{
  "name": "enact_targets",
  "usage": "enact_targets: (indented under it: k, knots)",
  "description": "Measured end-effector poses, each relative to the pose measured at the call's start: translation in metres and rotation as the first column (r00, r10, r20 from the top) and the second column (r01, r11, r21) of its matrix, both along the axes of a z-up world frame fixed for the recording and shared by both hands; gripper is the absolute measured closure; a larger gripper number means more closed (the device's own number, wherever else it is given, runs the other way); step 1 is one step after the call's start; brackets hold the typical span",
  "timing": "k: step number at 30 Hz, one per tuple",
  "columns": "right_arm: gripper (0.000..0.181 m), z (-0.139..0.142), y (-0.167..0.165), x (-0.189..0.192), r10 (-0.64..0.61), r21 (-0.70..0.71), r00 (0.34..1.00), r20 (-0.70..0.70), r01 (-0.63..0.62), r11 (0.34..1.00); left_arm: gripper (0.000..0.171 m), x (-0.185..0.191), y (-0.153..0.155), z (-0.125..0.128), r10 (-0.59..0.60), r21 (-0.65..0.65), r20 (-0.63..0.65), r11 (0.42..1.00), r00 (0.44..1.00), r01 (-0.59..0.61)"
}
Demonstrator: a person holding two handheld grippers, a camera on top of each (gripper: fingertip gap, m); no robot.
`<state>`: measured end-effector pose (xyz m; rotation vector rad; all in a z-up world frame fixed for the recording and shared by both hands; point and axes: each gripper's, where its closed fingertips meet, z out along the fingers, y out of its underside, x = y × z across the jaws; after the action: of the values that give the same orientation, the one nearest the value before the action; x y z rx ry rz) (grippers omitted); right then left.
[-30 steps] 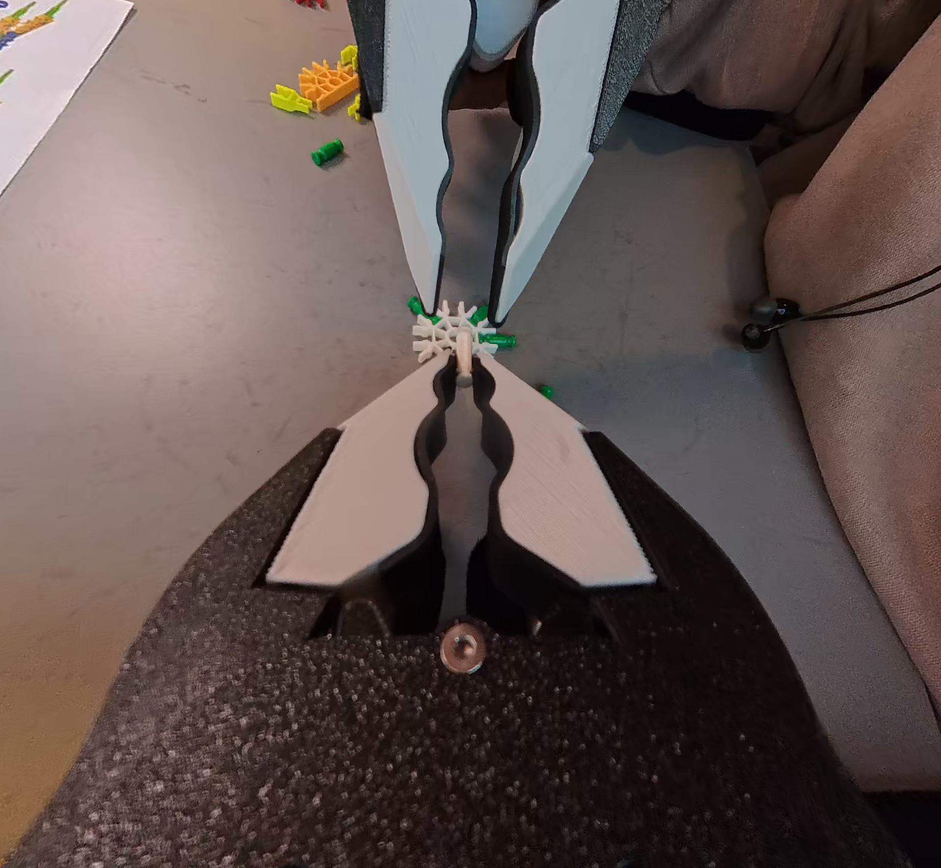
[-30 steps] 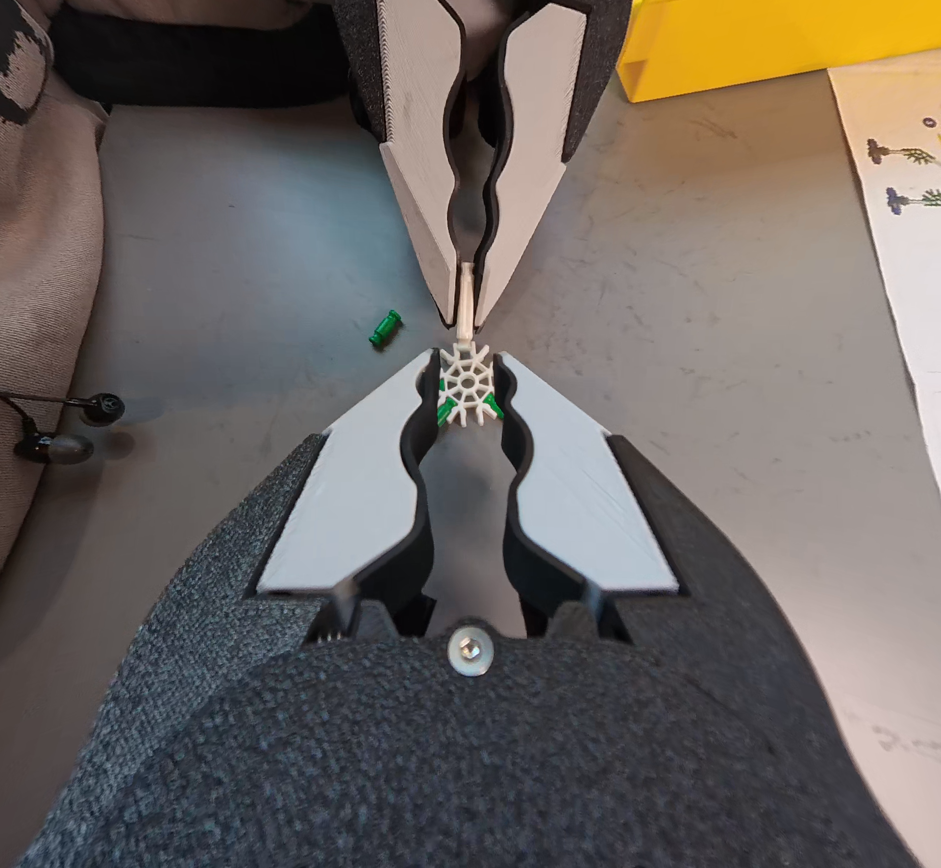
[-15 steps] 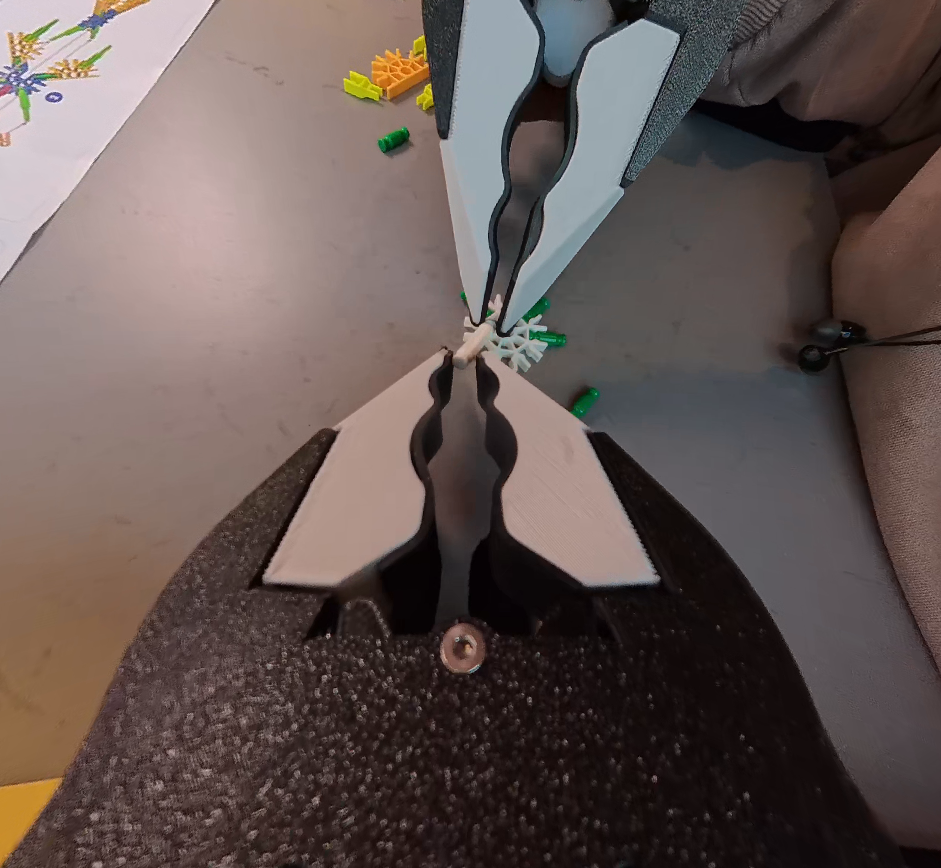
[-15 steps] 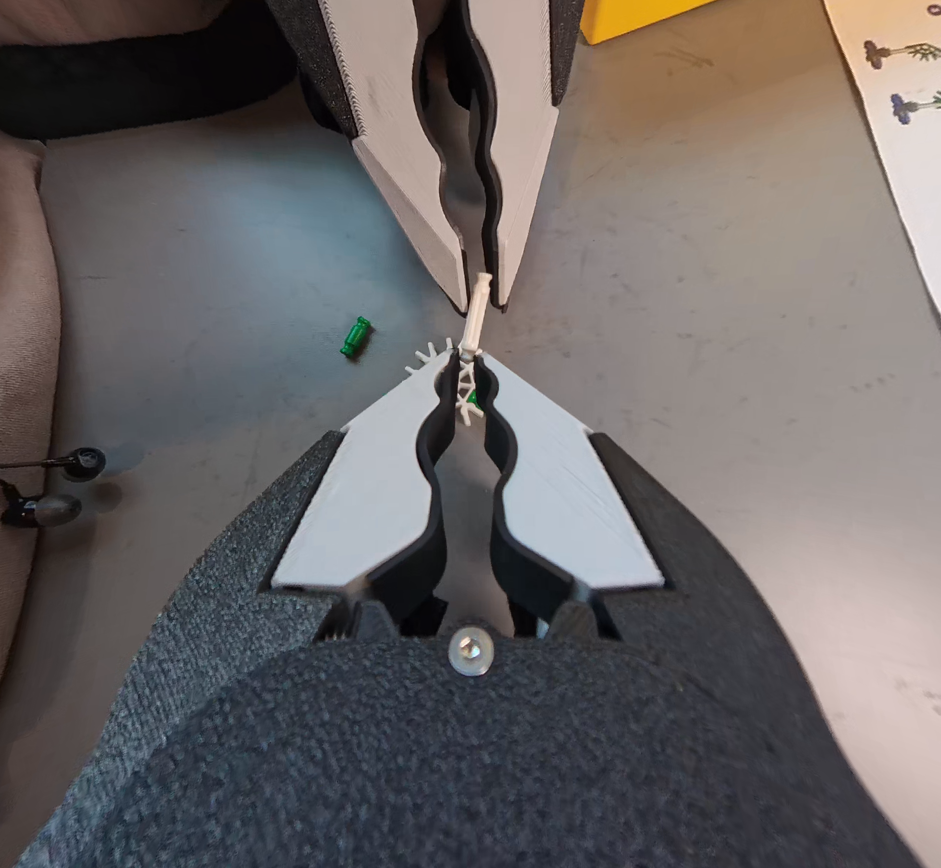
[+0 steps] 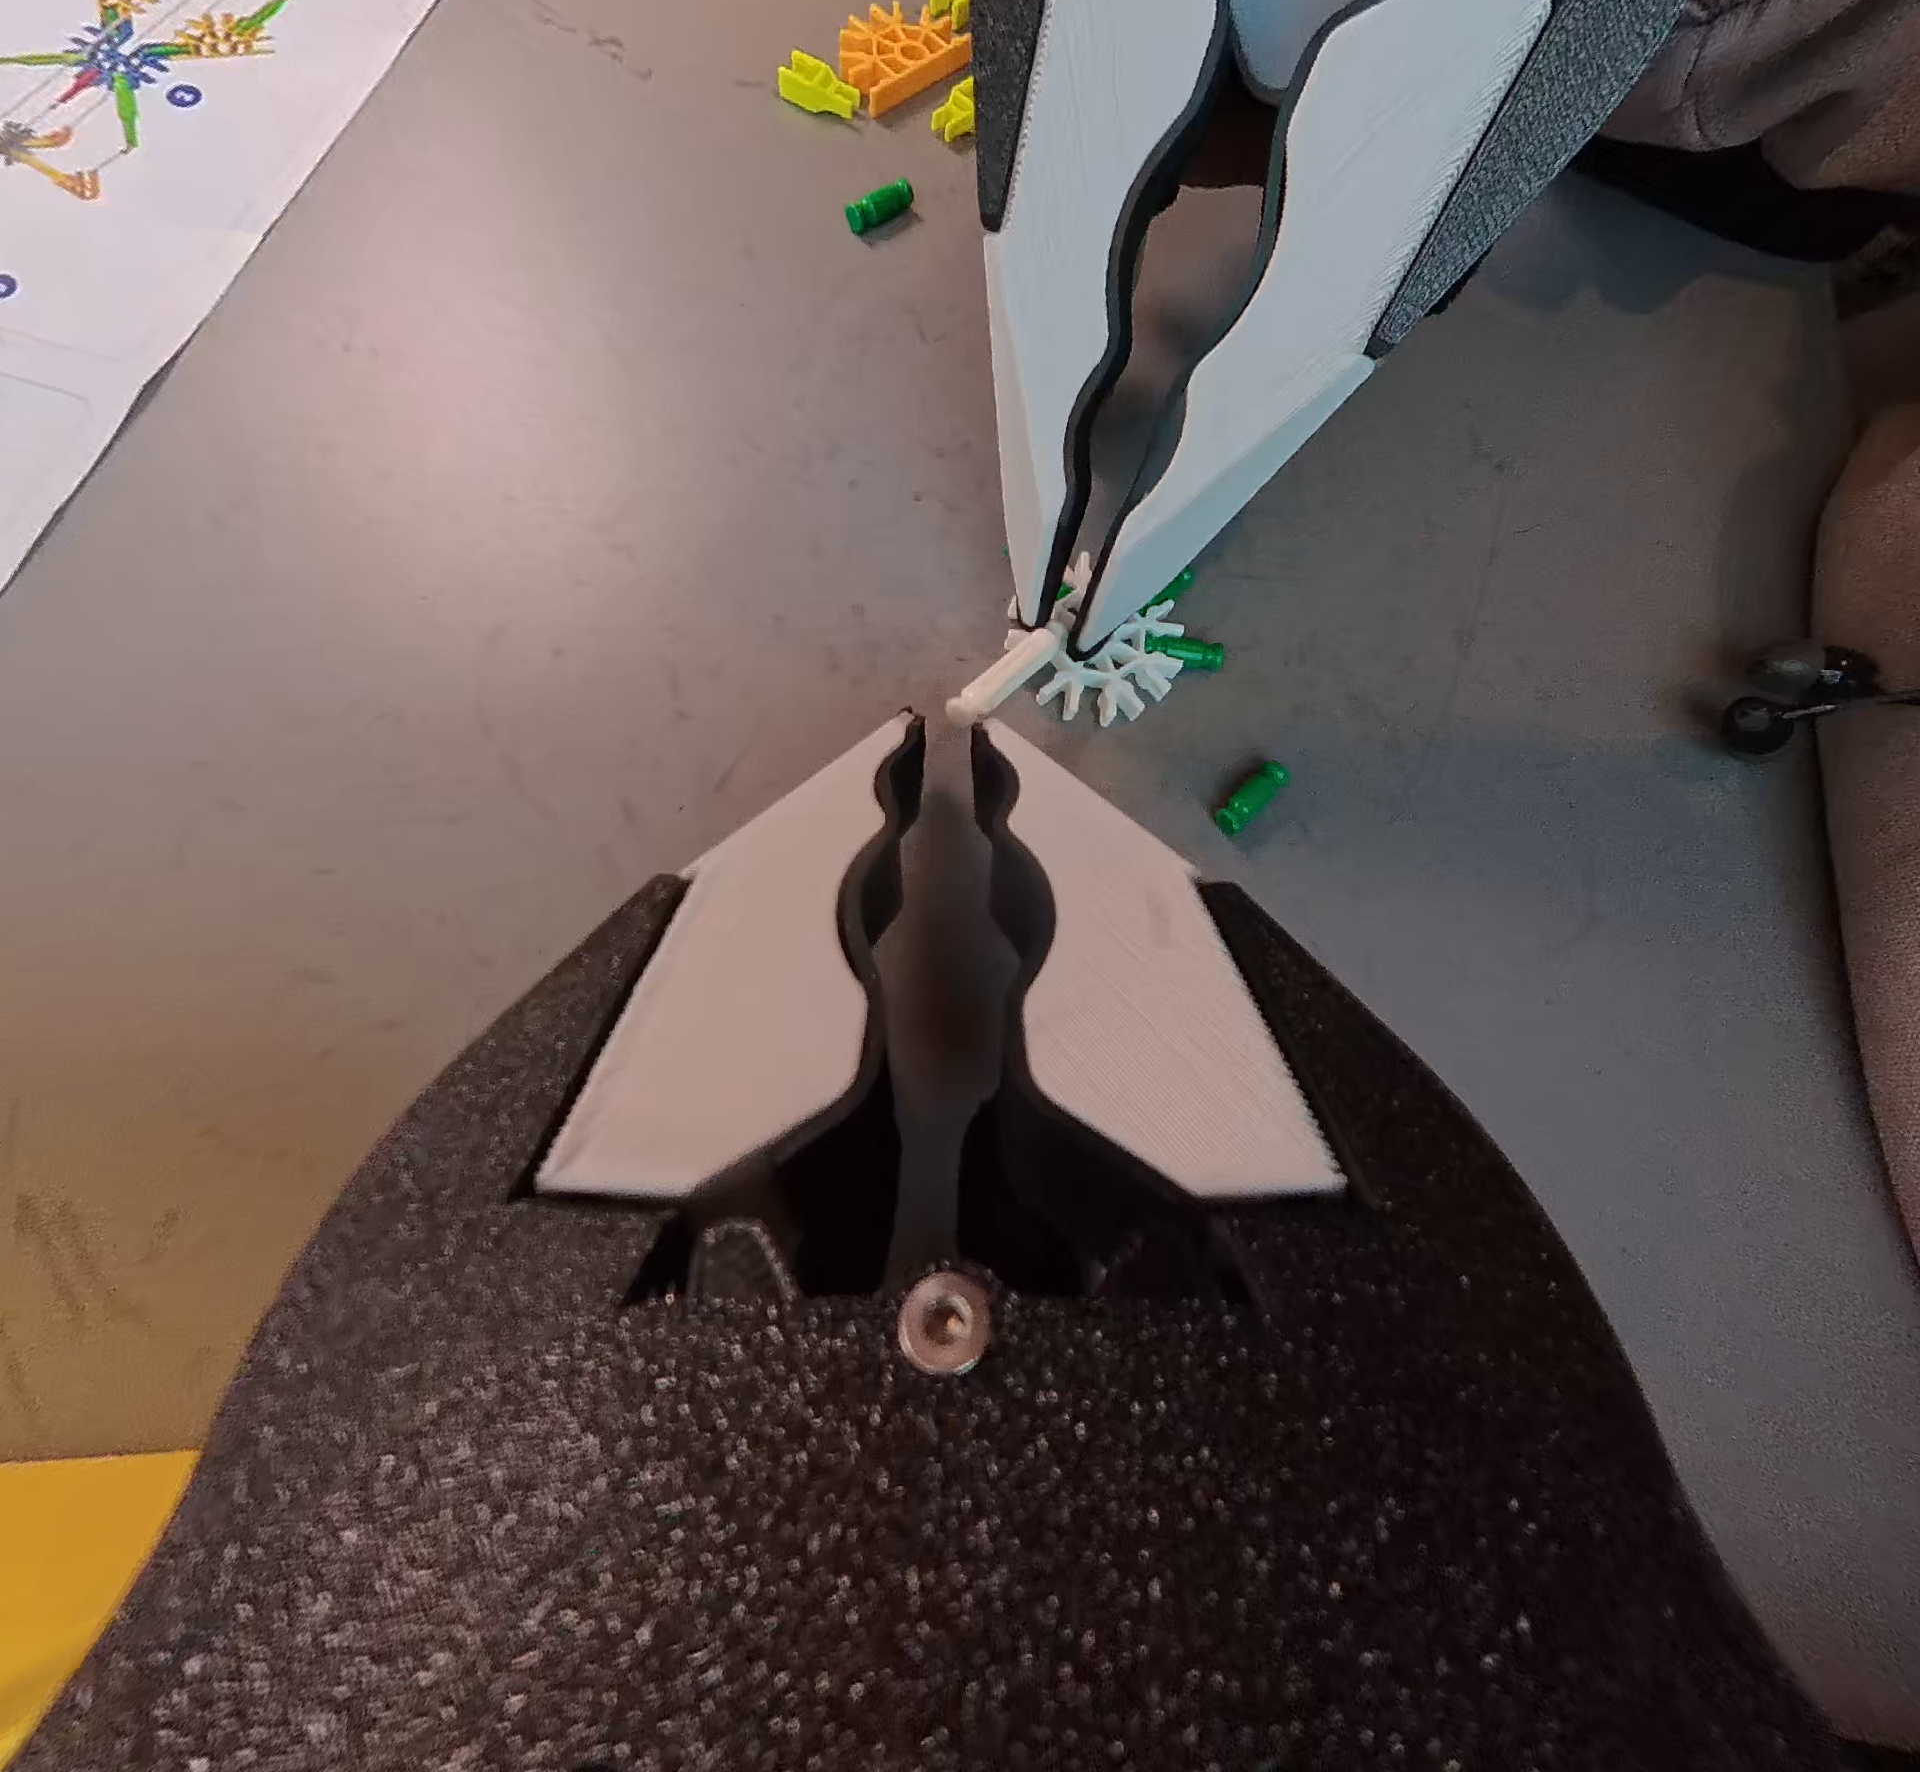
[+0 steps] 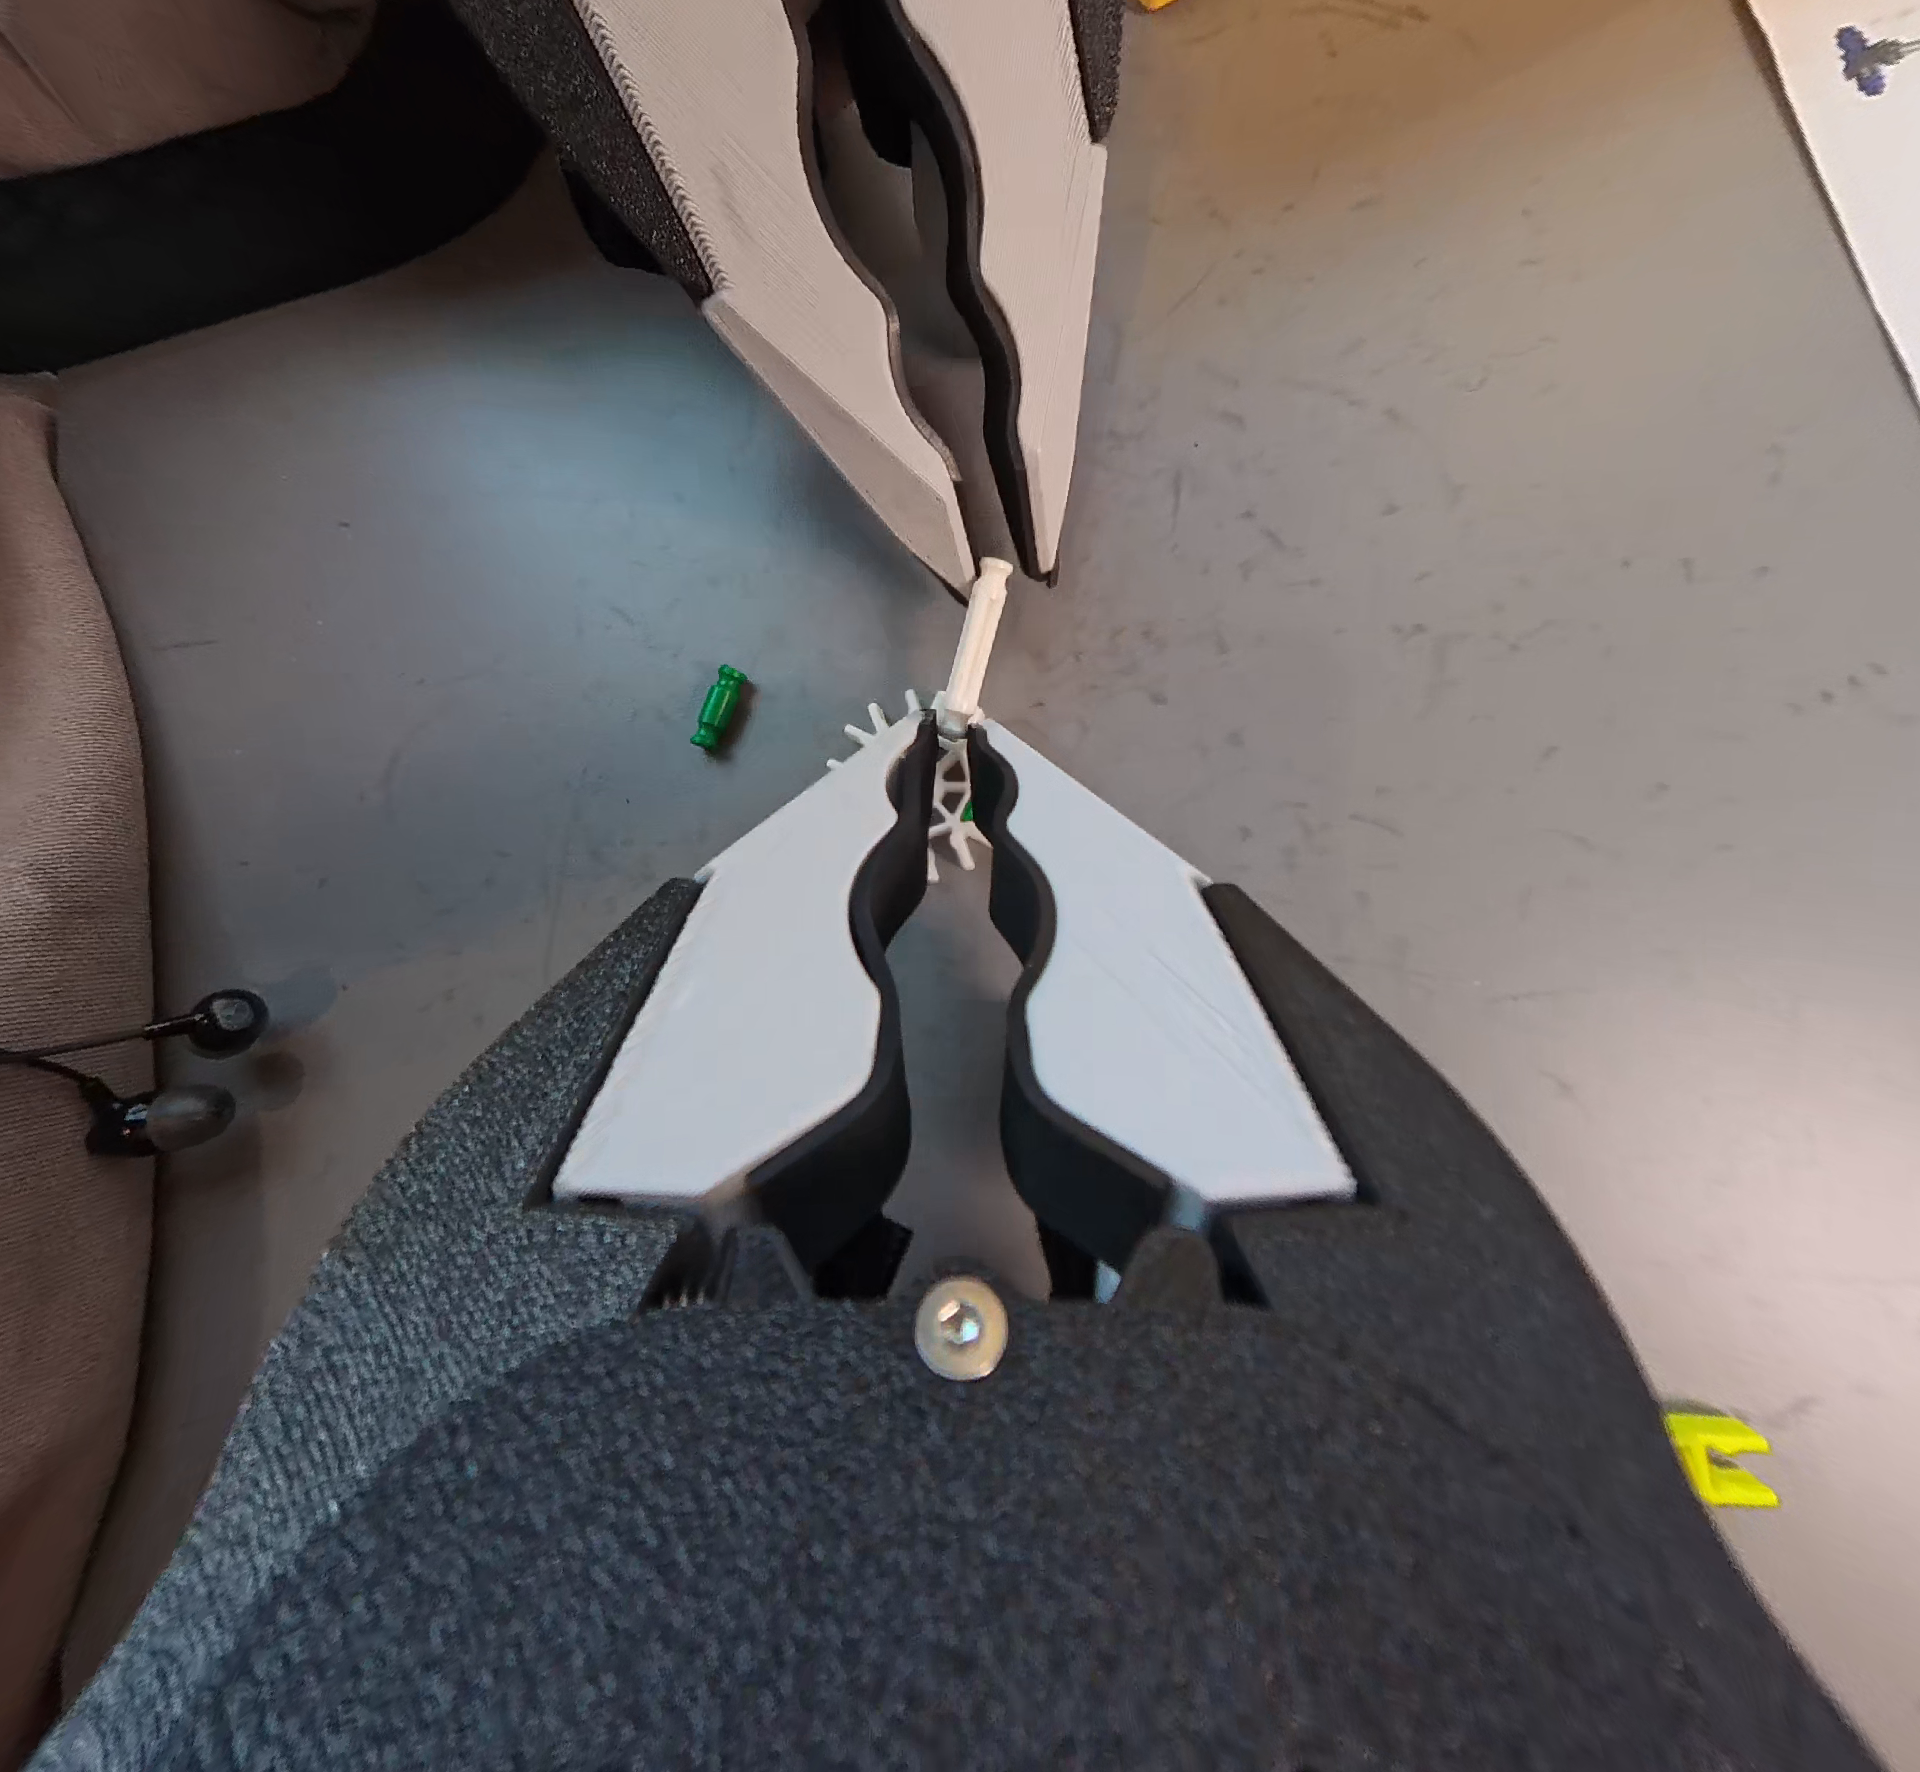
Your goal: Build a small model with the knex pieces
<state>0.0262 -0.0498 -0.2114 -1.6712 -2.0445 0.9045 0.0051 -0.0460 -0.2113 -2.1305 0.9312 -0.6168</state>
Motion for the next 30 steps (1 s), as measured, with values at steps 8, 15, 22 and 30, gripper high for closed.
enact_targets:
  k: [8,15,22,30]
  knots:
    - [0.177,-0.001,0.0,-0.001,-0.041,-0.021,0.999,0.022,0.041,0.999,0.163,0.002,-0.003,0.005,-0.007,0.01,0.017,1.0,1.0,0.007]
    - [0.176,-0.001,-0.002,-0.001,-0.025,0.002,0.999,0.027,0.025,1.0,0.163,0.006,-0.004,-0.002,-0.018,0.002,-0.007,1.0,1.0,0.018]
    - [0.171,0.009,-0.002,0.0,-0.004,-0.006,1.0,-0.007,0.004,1.0,0.163,0.007,-0.004,-0.002,-0.02,0.007,-0.014,1.0,1.0,0.02]
    - [0.181,0.001,-0.003,-0.005,0.008,0.031,0.999,0.043,-0.009,0.999,0.164,0.01,-0.004,-0.001,-0.021,0.017,-0.015,1.0,1.0,0.022]
